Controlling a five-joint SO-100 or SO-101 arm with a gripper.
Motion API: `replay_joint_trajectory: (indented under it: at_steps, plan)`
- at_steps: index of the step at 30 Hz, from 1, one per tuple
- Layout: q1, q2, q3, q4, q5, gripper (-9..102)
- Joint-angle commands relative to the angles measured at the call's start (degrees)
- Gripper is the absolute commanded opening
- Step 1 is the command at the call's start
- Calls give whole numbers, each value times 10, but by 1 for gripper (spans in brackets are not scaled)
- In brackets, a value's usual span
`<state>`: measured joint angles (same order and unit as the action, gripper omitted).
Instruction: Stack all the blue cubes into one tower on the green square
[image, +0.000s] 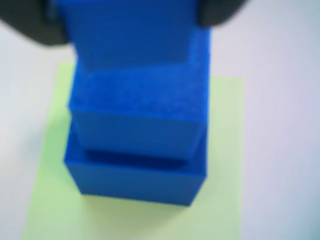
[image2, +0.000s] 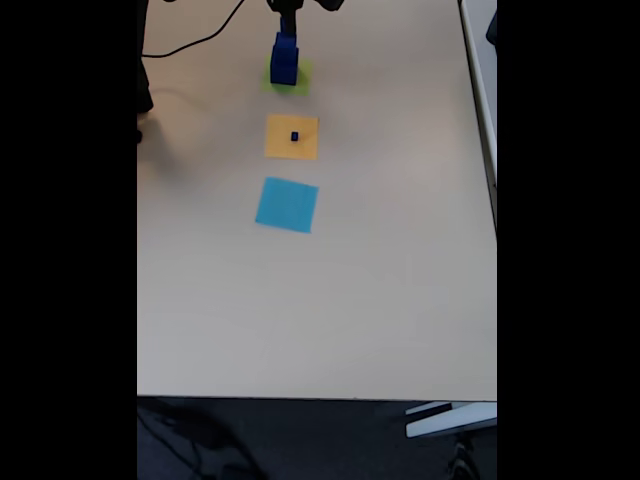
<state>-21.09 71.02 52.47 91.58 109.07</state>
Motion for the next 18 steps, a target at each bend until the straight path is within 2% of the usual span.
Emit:
replay_joint_trajectory:
  at_steps: [1,18]
  plan:
    - [4,4,-11,-13,-1,6]
    - [2,-14,-4,-14,11,6]
